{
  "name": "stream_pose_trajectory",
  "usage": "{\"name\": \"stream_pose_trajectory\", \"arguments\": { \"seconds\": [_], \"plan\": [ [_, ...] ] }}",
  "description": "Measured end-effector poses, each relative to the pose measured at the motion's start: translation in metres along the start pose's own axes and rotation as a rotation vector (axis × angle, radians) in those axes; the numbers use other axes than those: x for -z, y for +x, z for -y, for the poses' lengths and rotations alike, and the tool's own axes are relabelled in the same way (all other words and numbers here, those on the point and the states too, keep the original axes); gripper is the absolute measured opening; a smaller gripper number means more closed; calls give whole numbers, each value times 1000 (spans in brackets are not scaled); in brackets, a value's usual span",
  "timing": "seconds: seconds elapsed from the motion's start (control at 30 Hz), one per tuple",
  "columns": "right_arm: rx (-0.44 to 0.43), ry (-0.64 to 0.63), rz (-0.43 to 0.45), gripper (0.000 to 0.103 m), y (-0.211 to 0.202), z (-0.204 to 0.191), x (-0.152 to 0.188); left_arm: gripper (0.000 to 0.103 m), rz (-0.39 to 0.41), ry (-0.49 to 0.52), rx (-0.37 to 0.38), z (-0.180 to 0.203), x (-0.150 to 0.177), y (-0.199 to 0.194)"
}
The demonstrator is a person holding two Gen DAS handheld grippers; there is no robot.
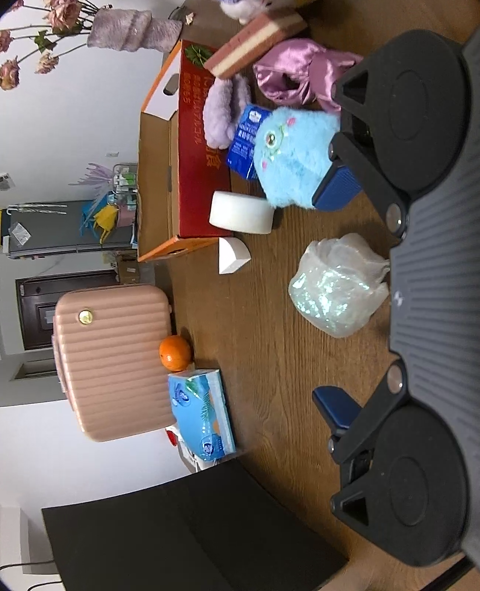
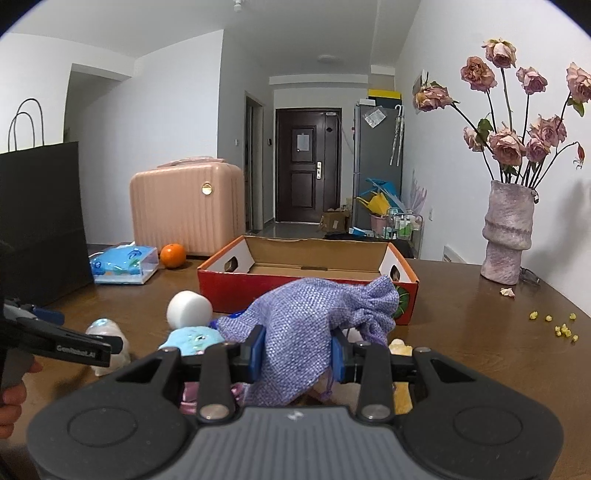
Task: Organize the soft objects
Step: 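Grasp the clear plastic bag with the left gripper while the right gripper carries the purple sachet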
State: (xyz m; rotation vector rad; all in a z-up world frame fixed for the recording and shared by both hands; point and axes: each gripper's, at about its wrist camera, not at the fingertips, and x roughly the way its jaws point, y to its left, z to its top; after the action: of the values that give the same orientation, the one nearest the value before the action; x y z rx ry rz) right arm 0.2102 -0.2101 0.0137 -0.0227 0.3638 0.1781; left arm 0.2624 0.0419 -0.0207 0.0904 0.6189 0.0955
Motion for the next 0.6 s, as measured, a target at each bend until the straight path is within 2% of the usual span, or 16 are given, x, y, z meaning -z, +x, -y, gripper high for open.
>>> {"name": "stream_pose_trajectory", "arguments": {
  "seconds": [0.07, 0.17, 0.27, 0.33, 0.4, 0.6],
  "plan": [
    [3, 1, -1, 34, 2, 1, -1, 102, -6, -4, 0, 0, -1, 7],
    [4, 2, -3, 35, 6, 2, -2, 91, -11, -6, 12, 0, -1, 12],
    [3, 3, -6, 35, 10, 3, -3, 76, -22, -2, 23, 1, 1, 16],
    [1, 5, -8, 35, 12, 4, -3, 59, -34, 2, 36, 2, 2, 19],
    [1, 6, -9, 35, 14, 5, -4, 50, -41, 6, 47, 4, 4, 21],
    [1, 6, -8, 35, 16, 8, -6, 47, -19, -2, 79, 4, 3, 16]
  ]
}}
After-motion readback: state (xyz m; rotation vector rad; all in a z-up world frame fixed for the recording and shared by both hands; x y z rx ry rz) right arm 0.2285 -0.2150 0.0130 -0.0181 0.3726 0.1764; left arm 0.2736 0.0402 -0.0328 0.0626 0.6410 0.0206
